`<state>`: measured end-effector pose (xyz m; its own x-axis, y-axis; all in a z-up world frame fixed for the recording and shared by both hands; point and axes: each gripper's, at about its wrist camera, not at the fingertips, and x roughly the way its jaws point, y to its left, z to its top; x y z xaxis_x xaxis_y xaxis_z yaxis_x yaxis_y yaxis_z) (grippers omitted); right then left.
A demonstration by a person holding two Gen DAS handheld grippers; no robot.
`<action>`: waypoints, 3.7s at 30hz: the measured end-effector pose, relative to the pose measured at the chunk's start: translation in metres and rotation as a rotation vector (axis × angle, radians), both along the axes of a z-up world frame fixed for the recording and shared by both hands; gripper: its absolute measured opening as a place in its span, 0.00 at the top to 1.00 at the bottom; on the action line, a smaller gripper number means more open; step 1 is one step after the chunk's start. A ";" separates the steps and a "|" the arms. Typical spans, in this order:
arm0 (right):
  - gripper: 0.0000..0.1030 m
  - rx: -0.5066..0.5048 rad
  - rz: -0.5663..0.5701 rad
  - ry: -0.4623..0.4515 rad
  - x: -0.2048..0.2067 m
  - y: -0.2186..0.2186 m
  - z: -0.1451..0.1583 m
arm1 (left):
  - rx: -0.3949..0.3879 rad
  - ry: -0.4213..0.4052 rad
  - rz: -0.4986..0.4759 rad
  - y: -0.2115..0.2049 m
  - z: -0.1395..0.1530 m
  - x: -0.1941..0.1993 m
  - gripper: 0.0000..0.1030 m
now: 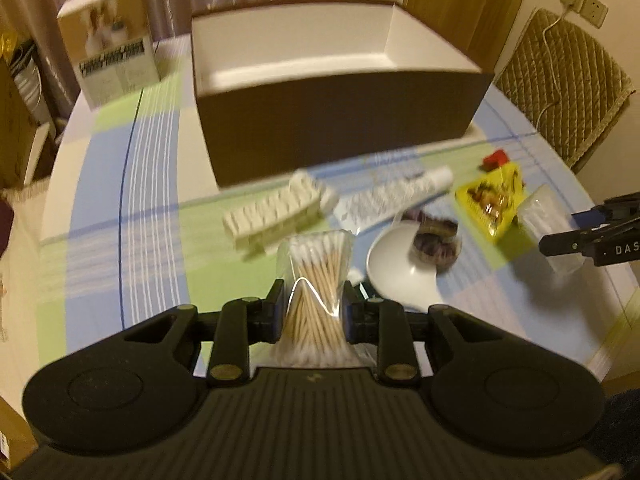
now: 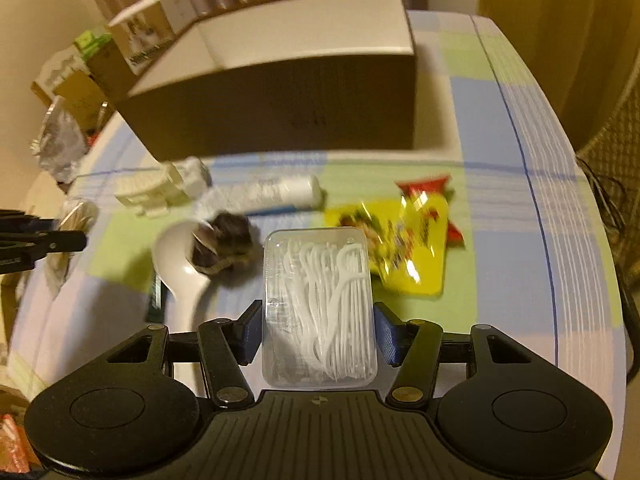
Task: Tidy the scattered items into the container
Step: 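Lift and carry the floss box and swab bag over the open box with both tools, then lower and release the floss box and swab bag into the box with both tools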
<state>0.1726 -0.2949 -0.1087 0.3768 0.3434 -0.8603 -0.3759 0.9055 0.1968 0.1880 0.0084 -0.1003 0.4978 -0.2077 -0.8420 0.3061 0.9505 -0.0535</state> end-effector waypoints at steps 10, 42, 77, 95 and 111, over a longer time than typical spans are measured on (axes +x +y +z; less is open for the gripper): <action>0.43 0.078 0.083 -0.099 0.047 0.004 0.059 | 0.014 -0.089 -0.074 -0.013 0.043 0.049 0.78; 0.43 -0.103 0.295 -0.136 0.239 0.102 0.043 | 0.095 -0.053 -0.085 -0.058 0.043 0.245 0.78; 0.18 -0.250 0.238 0.211 0.299 0.121 -0.048 | 0.222 0.308 0.052 -0.072 -0.055 0.309 0.40; 0.05 -0.240 0.286 0.127 0.264 0.135 -0.013 | 0.198 0.301 0.066 -0.060 -0.028 0.290 0.21; 0.05 -0.173 0.170 0.025 0.234 0.109 0.035 | 0.143 0.190 0.078 -0.048 0.034 0.245 0.21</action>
<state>0.4062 -0.1863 -0.0736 0.3041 0.2465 -0.9202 -0.5226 0.8508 0.0551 0.4333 -0.0396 -0.0662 0.3380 -0.0467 -0.9400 0.2289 0.9729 0.0339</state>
